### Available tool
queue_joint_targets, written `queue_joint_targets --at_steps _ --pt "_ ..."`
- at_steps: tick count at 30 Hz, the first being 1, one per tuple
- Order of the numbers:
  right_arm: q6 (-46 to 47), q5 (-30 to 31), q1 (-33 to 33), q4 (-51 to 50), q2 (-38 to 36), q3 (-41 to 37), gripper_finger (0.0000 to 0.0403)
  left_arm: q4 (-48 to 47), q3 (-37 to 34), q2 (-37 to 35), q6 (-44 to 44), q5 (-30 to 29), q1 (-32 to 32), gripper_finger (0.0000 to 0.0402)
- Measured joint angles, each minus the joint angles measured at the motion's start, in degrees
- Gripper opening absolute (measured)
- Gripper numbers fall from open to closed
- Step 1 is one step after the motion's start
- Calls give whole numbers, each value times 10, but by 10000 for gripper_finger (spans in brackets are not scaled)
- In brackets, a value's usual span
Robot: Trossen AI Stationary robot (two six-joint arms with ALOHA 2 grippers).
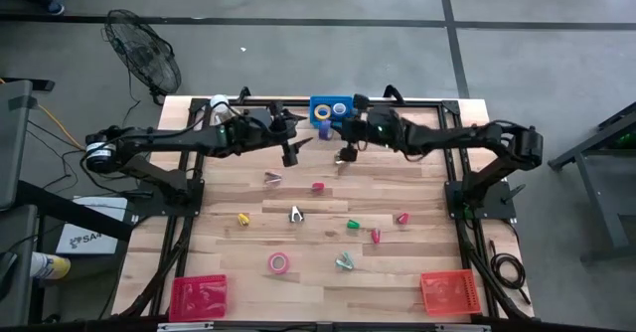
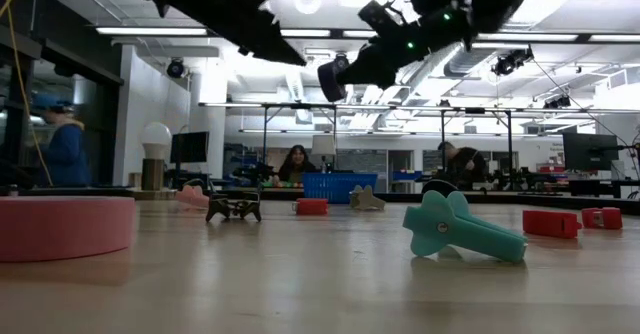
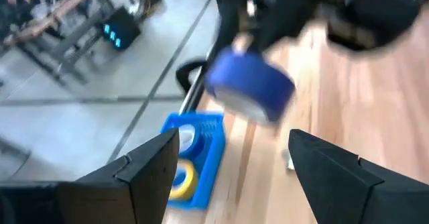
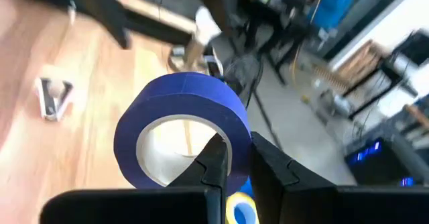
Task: Pick and place Stapler, Stapler remover, tape
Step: Put the blue tape into the blue bin
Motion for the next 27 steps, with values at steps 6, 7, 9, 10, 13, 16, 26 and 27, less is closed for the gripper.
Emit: queue_joint_targets --at_steps 6,7,9,10,13,16,26,27 --pt "-1 -30 -49 -148 4 94 30 -78 0 -1 -13 -41 0 277" --pt "-1 -38 -57 -166 7 106 30 -87 0 -1 -16 -48 0 277" --pt "-1 -54 -71 -194 17 131 30 -107 0 -1 -24 -52 0 277" --pt "-2 -60 -79 -207 24 143 30 -114 0 0 -29 -52 0 277" --pt "-3 -75 -94 -250 53 182 30 -126 0 0 -33 -48 1 277" --pt "-20 -90 -105 -307 92 229 30 -133 0 -1 -33 -43 1 277" --pt "-88 -99 -134 -493 221 424 30 -178 -17 -19 -74 -31 1 277" --pt "-96 -99 -136 -512 234 442 30 -175 -30 -27 -75 -31 1 277"
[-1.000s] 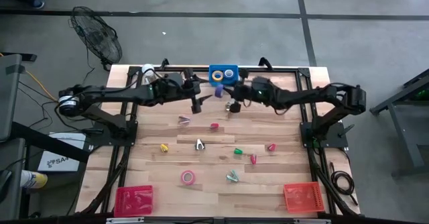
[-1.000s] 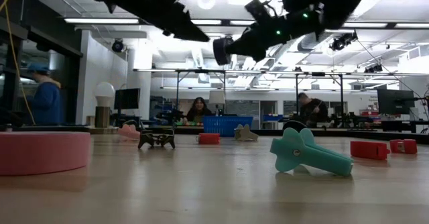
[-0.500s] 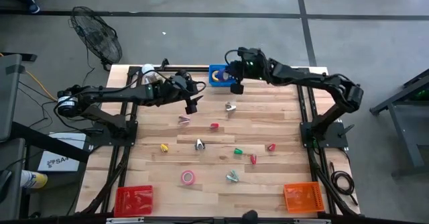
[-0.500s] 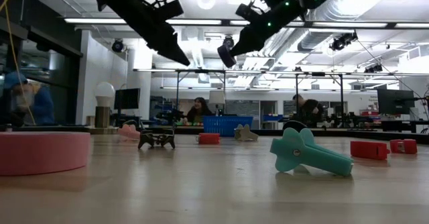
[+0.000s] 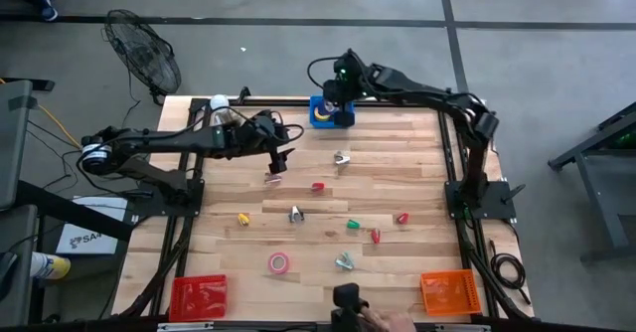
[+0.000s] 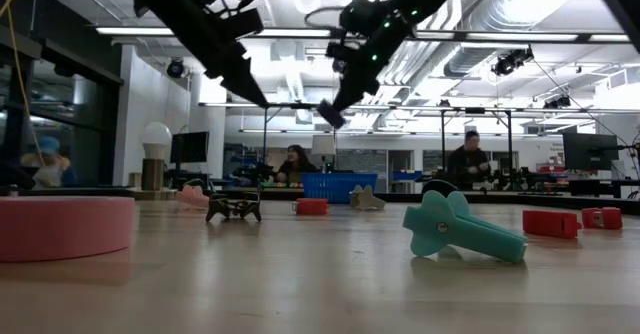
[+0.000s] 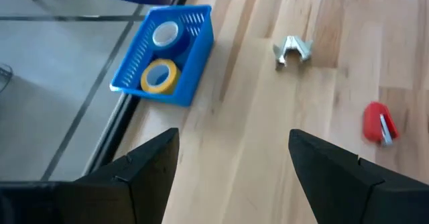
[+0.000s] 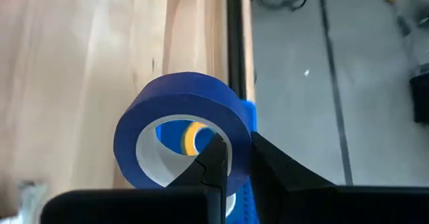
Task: Pick and place Stapler, Stapler remover, tape
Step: Put the blue tape into the blue bin
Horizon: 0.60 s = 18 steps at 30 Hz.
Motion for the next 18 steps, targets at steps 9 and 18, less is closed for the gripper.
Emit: queue_joint_targets --at_steps 9,18 --pt "-57 2 -14 -87 111 140 30 151 -161 -111 -39 64 34 277" --pt "-99 26 -15 -161 210 264 30 233 -260 -172 -49 94 64 277"
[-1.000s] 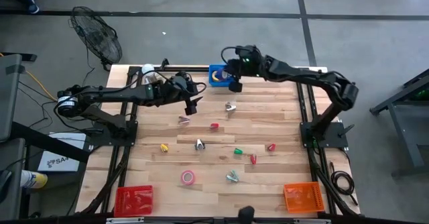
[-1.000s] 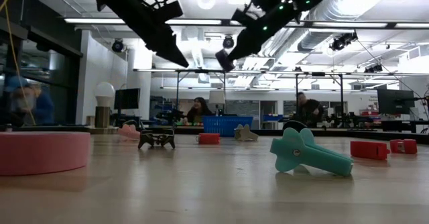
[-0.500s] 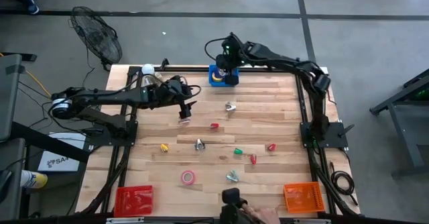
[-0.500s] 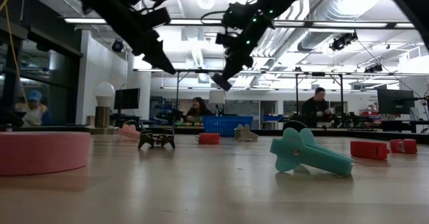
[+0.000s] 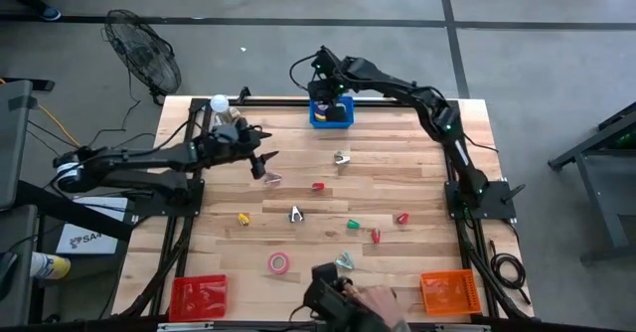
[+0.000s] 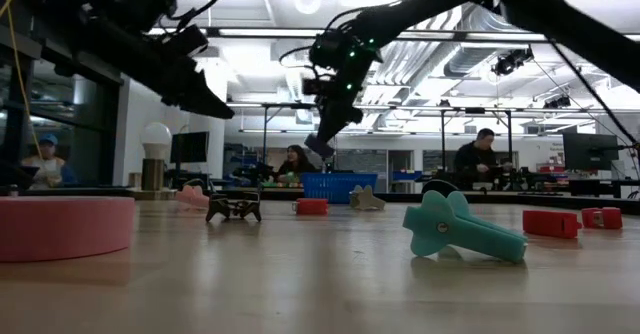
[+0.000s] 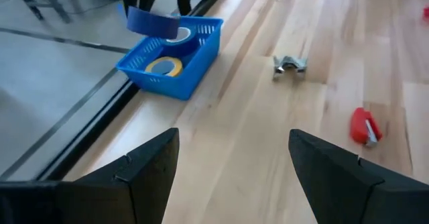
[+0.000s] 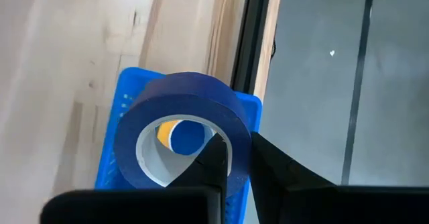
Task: Pick and place Stapler, Stapler remover, tape
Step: Put the blue tape into the blue bin
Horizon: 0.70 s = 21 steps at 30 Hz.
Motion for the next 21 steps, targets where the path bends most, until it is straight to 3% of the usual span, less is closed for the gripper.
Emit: queue_joint_targets --at_steps 6,12,21 --pt "-5 21 -5 -25 50 53 30 33 -20 -1 1 39 27 277" --pt "-3 19 -18 -20 53 46 30 30 -20 -1 -1 58 45 277" --pt "16 -28 -30 -14 53 46 30 30 -20 -1 -5 55 44 277"
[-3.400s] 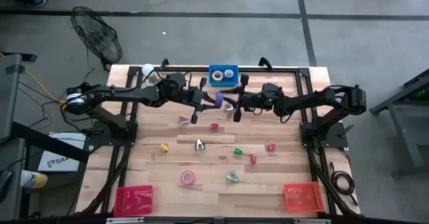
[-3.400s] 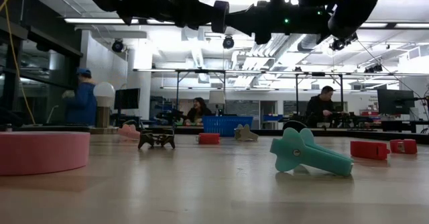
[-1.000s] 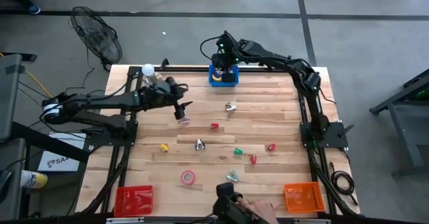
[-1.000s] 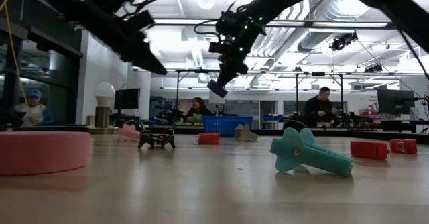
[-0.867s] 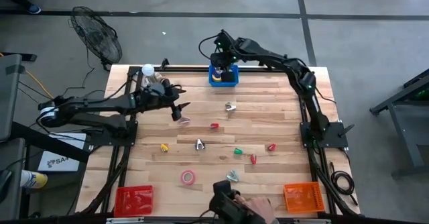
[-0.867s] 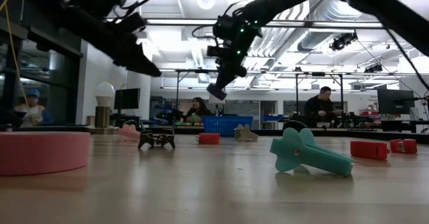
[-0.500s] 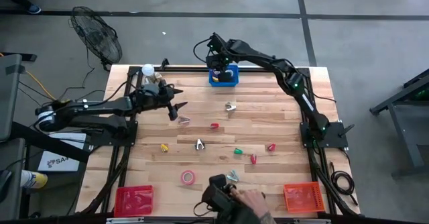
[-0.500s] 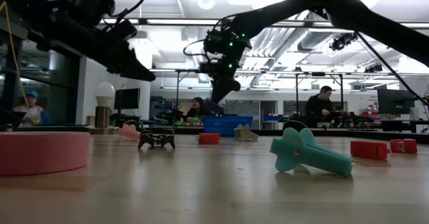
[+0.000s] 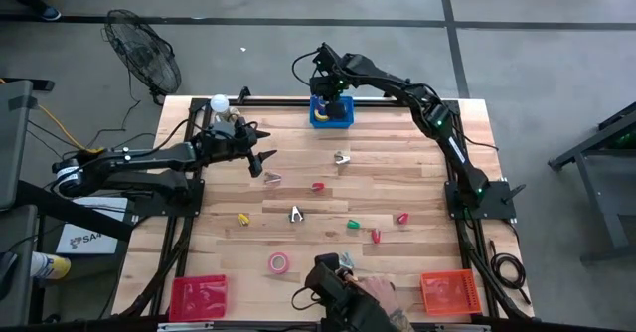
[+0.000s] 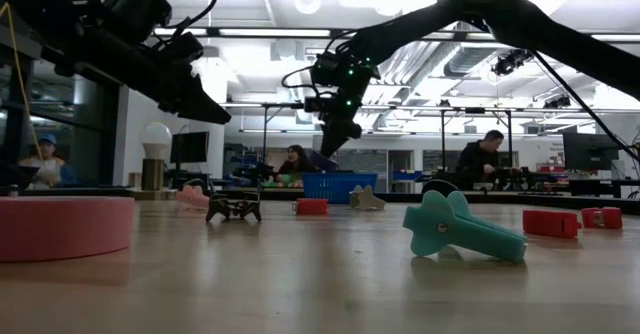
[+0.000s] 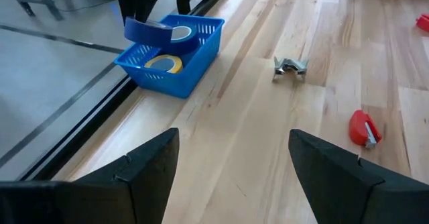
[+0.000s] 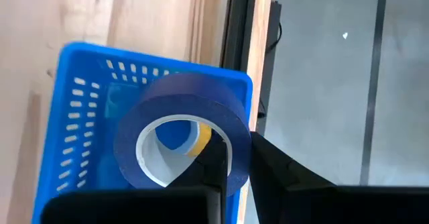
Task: Pick and place Stapler, Stapler remover, tape
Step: Put the blue tape into the blue bin
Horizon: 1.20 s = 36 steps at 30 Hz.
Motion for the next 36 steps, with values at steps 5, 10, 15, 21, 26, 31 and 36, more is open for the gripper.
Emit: queue_joint_targets --at_steps 5,10,15,21,26,31,36 --pt "14 -14 -2 0 0 0 36 0 0 0 -2 -2 0 277" --pt "22 -26 -6 0 5 0 34 0 0 0 -2 -2 0 277" --pt "25 -22 -7 -1 23 -1 35 0 0 0 -2 -2 0 277" --pt "25 -18 -7 -2 25 0 45 -2 0 0 -2 -2 0 277" --pt "25 -15 -10 -2 25 0 41 -3 0 0 -5 -4 0 277" --pt "22 -12 -15 -12 28 0 62 -5 0 0 -6 -9 0 277" --pt "14 -12 -18 -32 29 0 82 -4 0 0 -6 -19 0 277"
